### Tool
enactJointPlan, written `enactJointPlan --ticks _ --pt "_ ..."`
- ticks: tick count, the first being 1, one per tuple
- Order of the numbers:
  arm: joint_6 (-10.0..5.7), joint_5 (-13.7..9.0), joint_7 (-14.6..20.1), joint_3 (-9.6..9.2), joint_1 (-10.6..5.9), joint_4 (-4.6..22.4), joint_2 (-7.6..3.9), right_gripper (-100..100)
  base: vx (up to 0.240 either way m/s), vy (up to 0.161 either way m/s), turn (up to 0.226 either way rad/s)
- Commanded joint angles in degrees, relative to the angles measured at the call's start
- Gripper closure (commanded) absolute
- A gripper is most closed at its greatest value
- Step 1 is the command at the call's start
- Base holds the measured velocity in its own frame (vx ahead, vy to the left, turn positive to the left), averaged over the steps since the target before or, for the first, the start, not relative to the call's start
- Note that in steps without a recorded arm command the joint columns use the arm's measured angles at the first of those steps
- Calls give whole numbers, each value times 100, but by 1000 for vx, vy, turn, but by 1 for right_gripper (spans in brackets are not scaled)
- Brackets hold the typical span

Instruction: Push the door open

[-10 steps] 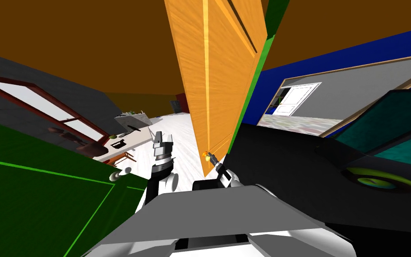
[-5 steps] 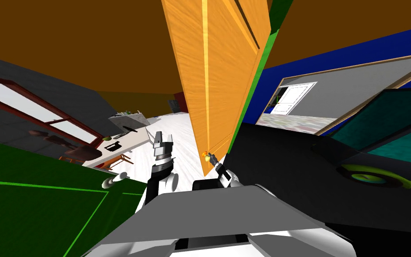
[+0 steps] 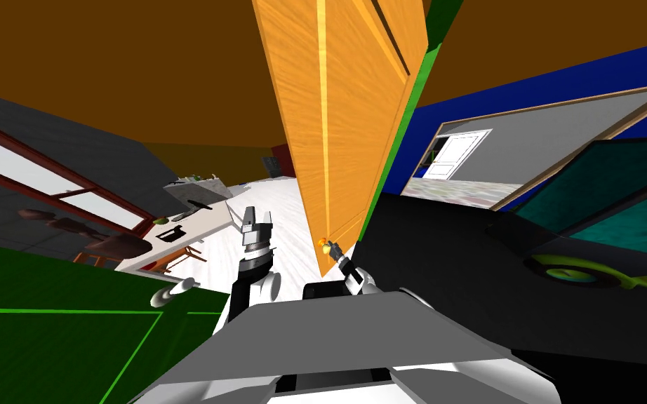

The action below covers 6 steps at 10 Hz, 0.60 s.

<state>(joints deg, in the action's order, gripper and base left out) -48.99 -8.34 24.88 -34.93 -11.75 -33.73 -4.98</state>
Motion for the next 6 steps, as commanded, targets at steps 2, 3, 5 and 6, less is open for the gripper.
enactJointPlan --ticks 2,3,5,6 --pt "-17 -139 396 -75 -58 -107 27 100 27 33 -34" --pt "-17 -139 399 -75 -58 -107 27 100 29 32 -22" --pt "-17 -139 399 -75 -58 -98 27 100 10 11 3" --pt "-12 -231 637 -124 -76 -88 40 100 22 25 -44"
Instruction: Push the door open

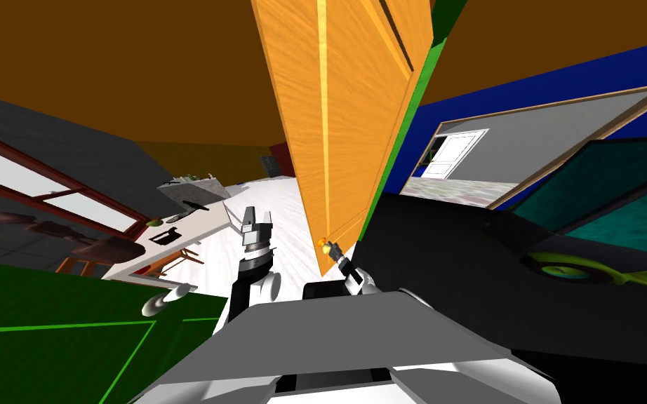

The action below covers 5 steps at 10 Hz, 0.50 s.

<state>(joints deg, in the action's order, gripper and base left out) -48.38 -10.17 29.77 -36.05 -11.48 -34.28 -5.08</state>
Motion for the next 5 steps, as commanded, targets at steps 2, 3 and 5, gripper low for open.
enactJointPlan --ticks 2,3,5 --pt "-68 -135 385 -59 -120 -15 64 100 41 49 -59" --pt "-63 -222 560 -105 -138 4 78 100 23 35 -31" --pt "-58 -309 823 -152 -155 22 92 100 29 34 -32"
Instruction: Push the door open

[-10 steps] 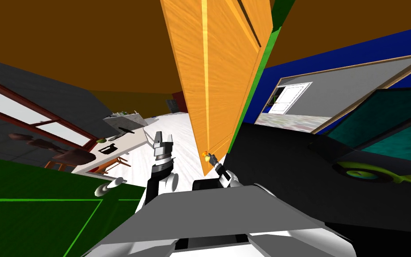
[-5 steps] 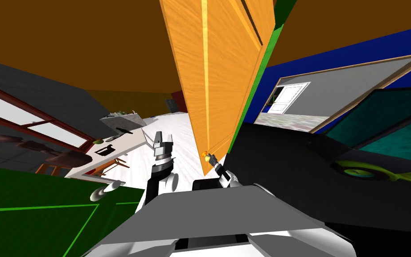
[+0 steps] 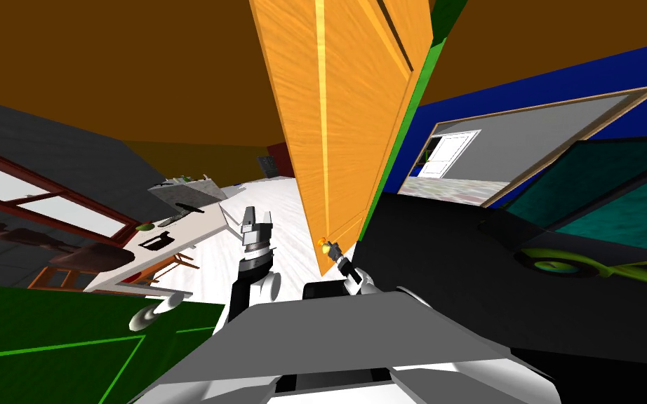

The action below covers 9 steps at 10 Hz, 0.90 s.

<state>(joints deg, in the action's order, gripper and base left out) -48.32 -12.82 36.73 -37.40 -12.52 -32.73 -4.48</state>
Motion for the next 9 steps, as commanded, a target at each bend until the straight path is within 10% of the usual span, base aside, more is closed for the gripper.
enactJointPlan --ticks 1,6,7,9 --pt "-65 -44 164 -17 -51 -133 32 100 28 38 -23" --pt "-56 -212 638 -107 -84 -98 61 100 24 34 -23" --pt "15 -309 821 -192 13 25 7 -100 -16 -43 0" --pt "20 -422 1015 -278 60 -32 8 -100 -49 -66 16"
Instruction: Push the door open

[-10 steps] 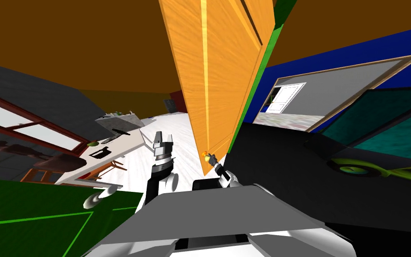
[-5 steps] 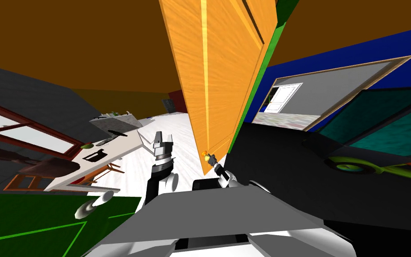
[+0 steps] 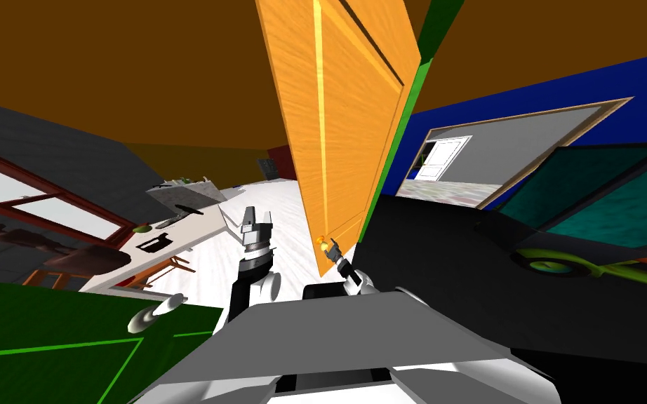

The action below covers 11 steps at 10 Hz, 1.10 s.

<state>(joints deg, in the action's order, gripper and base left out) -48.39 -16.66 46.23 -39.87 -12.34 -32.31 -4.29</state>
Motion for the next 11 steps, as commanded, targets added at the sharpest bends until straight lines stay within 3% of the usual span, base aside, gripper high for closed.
enactJointPlan --ticks 1,8,9,11 --pt "31 -104 178 -80 70 -108 -7 -100 -66 -82 8" --pt "57 -703 1208 -534 321 -414 149 -100 -56 -90 12" --pt "57 -703 1208 -534 321 -414 149 -100 -48 -77 9" --pt "65 -882 1517 -671 397 -506 237 -100 -36 -61 8"
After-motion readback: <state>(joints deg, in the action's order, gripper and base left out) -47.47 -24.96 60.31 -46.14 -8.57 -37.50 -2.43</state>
